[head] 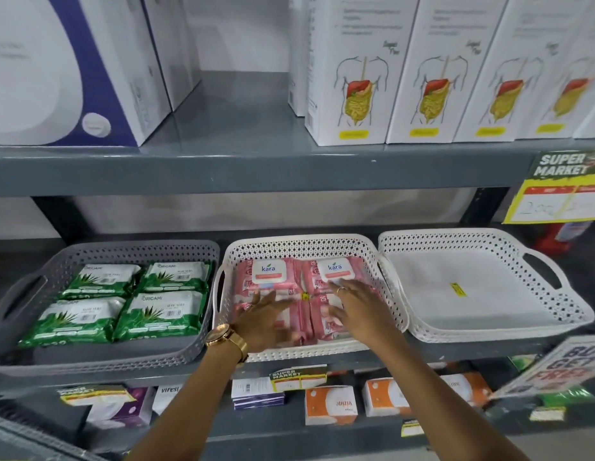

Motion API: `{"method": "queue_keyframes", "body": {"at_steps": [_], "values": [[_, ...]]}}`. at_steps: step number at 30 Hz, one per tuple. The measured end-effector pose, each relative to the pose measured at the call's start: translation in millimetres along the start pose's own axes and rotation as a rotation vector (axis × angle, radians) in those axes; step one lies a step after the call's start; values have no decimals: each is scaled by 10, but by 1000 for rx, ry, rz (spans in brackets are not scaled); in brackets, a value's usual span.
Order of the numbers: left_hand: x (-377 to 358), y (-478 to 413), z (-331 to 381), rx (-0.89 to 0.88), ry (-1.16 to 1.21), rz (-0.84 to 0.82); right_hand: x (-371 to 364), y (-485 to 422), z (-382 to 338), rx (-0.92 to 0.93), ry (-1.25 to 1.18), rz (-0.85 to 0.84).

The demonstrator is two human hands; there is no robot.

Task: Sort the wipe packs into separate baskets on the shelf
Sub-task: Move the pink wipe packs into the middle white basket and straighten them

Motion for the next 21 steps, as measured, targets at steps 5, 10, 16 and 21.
{"method": "queue_keyframes", "body": {"at_steps": [5,10,16,21], "values": [[169,-339,72,58,-122,234,58,-359,22,54,26,78],[39,-554,15,142,-171,279,-248,-575,95,85,125,-8],[58,-582,-38,95,-136,356,-326,-623,127,103,93,65],[34,-564,-39,63,-156,360,-314,-593,115,121,48,78]]}}
Point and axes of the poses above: each hand's wrist, its own y-axis away from the middle knuckle, its own x-axis out of the back of the hand, z = x × y, the point moved 5 cm from there along -y, towards the middle knuckle, and after that the axes turned 7 degrees about y, right-handed, at the moved point
